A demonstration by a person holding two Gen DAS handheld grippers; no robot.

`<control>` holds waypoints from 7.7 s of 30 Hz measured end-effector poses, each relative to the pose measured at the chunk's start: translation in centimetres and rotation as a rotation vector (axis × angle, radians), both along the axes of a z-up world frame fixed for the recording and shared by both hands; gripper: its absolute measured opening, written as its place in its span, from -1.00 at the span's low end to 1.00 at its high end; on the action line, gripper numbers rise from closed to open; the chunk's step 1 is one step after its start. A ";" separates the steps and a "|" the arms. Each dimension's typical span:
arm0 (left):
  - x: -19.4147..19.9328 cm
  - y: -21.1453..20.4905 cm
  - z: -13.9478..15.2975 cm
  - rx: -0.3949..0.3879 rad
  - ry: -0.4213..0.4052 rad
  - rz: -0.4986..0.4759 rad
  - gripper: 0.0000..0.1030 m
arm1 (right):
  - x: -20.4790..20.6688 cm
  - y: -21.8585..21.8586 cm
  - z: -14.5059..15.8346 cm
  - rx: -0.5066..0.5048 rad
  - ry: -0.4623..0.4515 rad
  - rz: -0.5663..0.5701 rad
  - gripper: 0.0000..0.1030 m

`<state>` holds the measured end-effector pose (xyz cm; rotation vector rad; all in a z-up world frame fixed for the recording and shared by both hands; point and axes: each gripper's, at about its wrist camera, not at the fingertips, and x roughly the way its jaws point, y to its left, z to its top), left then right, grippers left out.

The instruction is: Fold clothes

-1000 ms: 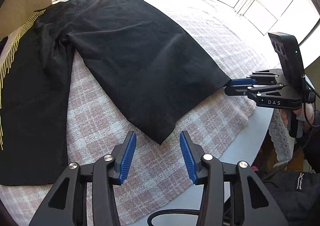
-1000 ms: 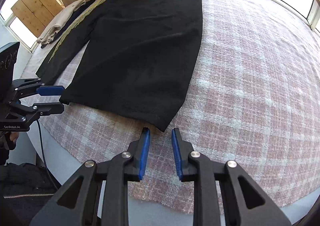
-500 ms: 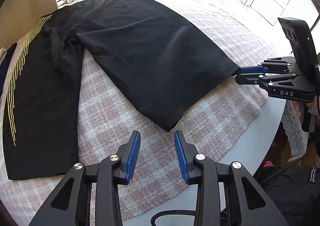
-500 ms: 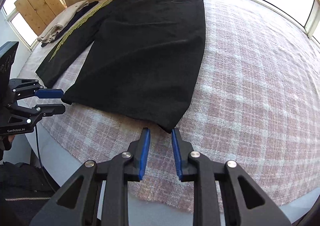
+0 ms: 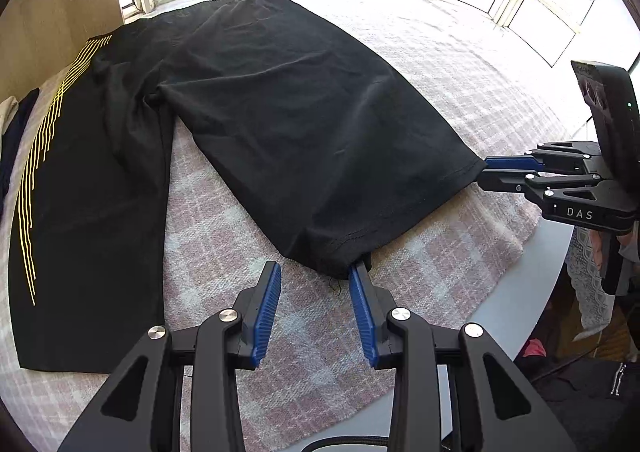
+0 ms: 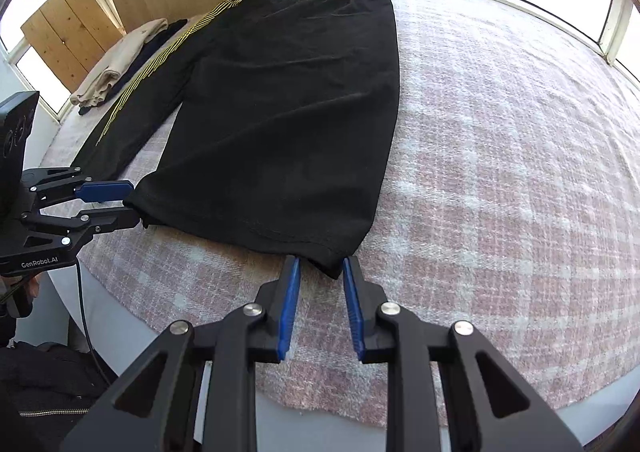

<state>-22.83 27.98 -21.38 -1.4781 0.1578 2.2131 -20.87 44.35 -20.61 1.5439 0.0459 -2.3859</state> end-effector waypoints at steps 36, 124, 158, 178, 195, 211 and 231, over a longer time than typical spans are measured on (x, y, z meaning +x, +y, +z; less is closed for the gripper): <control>0.5 0.8 0.5 0.055 -0.159 -0.126 -0.92 | -1.3 2.2 1.4 0.230 -0.132 0.070 -0.88; 0.1 13.1 2.5 0.026 0.008 -0.229 -0.54 | -5.5 8.2 0.4 -0.137 -0.285 0.293 -0.34; 1.8 18.5 2.2 -0.069 0.079 -0.258 -0.89 | -2.1 22.4 5.2 -0.023 -0.137 0.107 -0.20; -4.7 3.3 6.6 0.263 0.036 0.232 -0.92 | -12.1 15.3 10.3 -0.039 -0.007 0.232 -0.18; -5.4 -1.2 6.7 0.305 0.043 0.292 -0.93 | -44.6 6.4 3.7 -0.058 -0.090 0.114 -0.18; -5.6 -2.7 6.6 0.334 0.035 0.333 -0.92 | -49.0 3.3 0.8 -0.028 -0.203 0.109 -0.19; -3.4 -9.9 6.9 0.391 0.101 0.436 -0.92 | -47.5 1.9 5.5 -0.212 -0.163 0.020 -0.82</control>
